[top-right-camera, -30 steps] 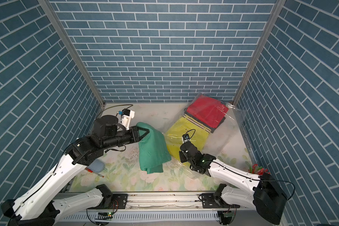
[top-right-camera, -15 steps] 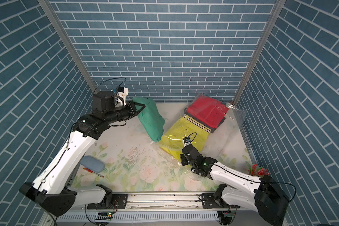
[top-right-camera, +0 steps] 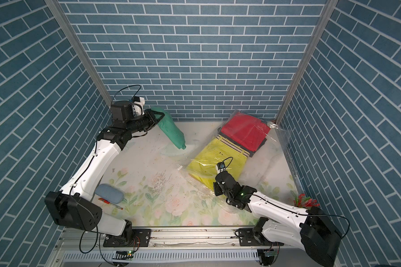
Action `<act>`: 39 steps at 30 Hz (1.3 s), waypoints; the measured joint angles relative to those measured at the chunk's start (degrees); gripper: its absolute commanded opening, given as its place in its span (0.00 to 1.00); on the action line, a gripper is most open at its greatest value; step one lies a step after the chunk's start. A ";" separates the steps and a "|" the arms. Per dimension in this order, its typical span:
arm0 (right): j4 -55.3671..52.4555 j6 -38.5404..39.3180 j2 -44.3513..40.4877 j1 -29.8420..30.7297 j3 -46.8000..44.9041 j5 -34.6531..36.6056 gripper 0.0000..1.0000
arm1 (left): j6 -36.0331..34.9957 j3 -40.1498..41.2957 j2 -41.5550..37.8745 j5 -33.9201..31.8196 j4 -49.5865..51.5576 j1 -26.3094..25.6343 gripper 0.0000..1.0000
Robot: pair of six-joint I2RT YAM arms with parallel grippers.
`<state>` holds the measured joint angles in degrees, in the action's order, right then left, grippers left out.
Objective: Take the trousers out of the vacuum bag
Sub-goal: Place the trousers at the center of the board.
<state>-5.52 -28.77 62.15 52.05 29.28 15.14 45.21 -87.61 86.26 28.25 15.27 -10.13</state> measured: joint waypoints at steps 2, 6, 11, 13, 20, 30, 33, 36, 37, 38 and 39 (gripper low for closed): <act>0.22 0.00 0.46 0.00 0.00 0.00 0.00 | 0.35 0.31 1.25 0.52 -1.60 1.27 0.00; 0.50 0.00 1.38 0.00 0.00 -0.02 0.00 | 1.42 4.26 1.62 2.23 -6.54 4.57 0.00; 0.92 0.00 2.58 0.00 0.00 -0.04 0.00 | 1.88 12.09 1.60 3.82 -12.76 8.13 0.00; 1.14 0.00 3.02 0.00 0.00 -0.07 0.00 | 1.79 16.17 1.49 4.09 -14.69 9.11 0.00; 1.60 0.02 3.93 0.00 0.00 -0.37 0.00 | 0.15 28.33 -1.73 4.39 -17.27 10.82 0.00; 1.70 0.02 4.24 0.00 0.00 -0.59 0.00 | -6.27 39.17 -12.72 2.25 -14.88 12.11 0.00; 1.68 0.02 4.24 0.00 0.00 -0.63 0.00 | -8.39 42.03 -14.49 1.36 -13.22 12.92 0.00; 1.68 0.02 4.24 0.00 0.02 -0.68 0.00 | -10.43 44.46 -15.74 0.22 -11.37 13.29 0.03; 1.68 0.02 4.24 0.00 0.02 -0.72 0.00 | -11.13 45.33 -16.24 -0.17 -10.78 13.40 0.06; 1.66 0.02 4.24 0.00 0.02 -0.76 0.00 | -11.56 46.03 -16.63 -0.37 -10.36 13.42 0.07; 1.62 0.02 4.24 0.00 0.09 -0.81 0.00 | -12.09 46.90 -17.22 -0.72 -9.73 13.49 0.11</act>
<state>-3.90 -28.75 66.39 52.05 29.36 14.33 33.12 -40.71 69.04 27.53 5.54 3.36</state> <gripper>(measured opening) 0.057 0.149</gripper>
